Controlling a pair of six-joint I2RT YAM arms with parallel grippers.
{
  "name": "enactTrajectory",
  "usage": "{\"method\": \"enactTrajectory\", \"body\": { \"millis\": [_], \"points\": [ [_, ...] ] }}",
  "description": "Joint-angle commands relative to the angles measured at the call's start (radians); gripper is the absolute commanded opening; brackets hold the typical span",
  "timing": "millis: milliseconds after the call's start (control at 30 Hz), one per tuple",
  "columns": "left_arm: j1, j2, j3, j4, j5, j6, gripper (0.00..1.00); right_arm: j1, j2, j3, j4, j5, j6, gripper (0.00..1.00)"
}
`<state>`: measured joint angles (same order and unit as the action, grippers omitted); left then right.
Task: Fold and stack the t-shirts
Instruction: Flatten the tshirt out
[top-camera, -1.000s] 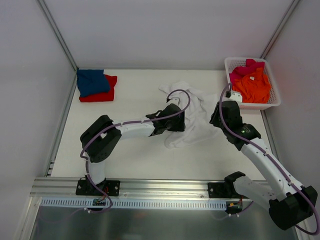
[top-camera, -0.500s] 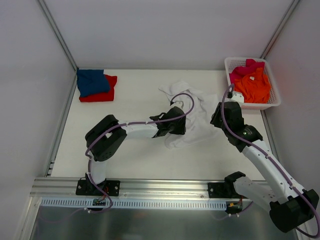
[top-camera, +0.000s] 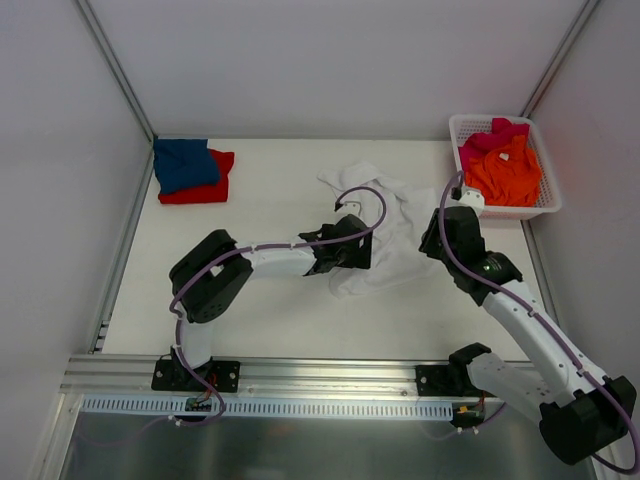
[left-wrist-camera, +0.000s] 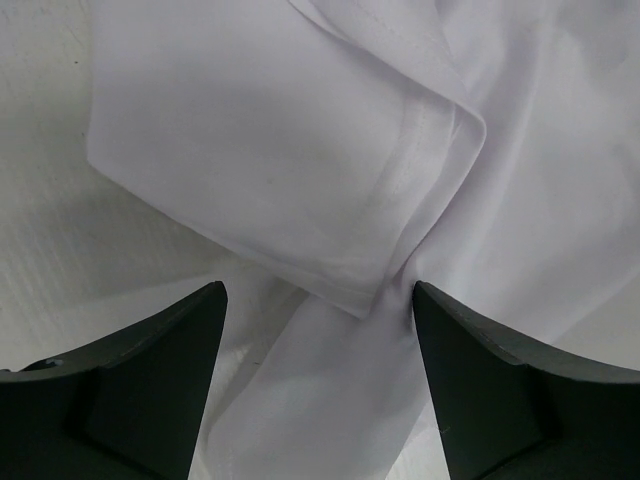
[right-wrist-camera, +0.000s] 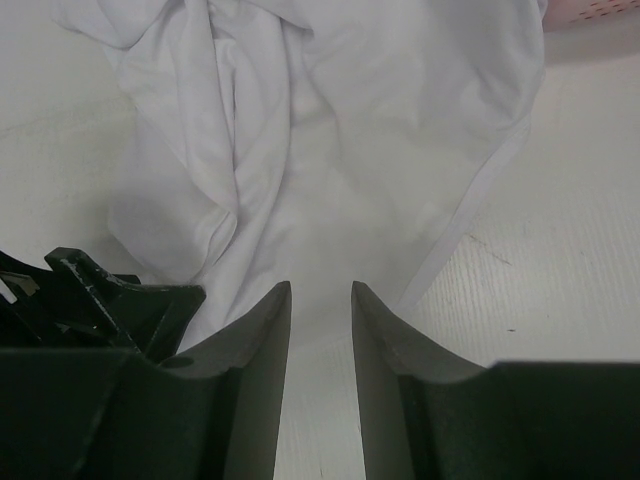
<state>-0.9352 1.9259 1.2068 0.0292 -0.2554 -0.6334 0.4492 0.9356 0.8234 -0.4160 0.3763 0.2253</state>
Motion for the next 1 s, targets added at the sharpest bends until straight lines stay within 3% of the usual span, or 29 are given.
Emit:
{"method": "enactTrajectory", "body": {
  "millis": [0, 567, 967],
  "points": [
    [-0.001, -0.076, -0.018, -0.018, -0.068, 0.020, 0.76, 0.009, 0.005, -0.001, 0.023, -0.008, 0.009, 0.34],
    [0.064, -0.090, -0.007, -0.018, -0.056, 0.017, 0.75, 0.037, 0.032, -0.010, 0.036, -0.010, 0.017, 0.34],
    [0.035, -0.047, -0.016, -0.002, -0.004, -0.008, 0.73, 0.048, 0.051, -0.012, 0.045, -0.010, 0.020, 0.34]
  ]
}}
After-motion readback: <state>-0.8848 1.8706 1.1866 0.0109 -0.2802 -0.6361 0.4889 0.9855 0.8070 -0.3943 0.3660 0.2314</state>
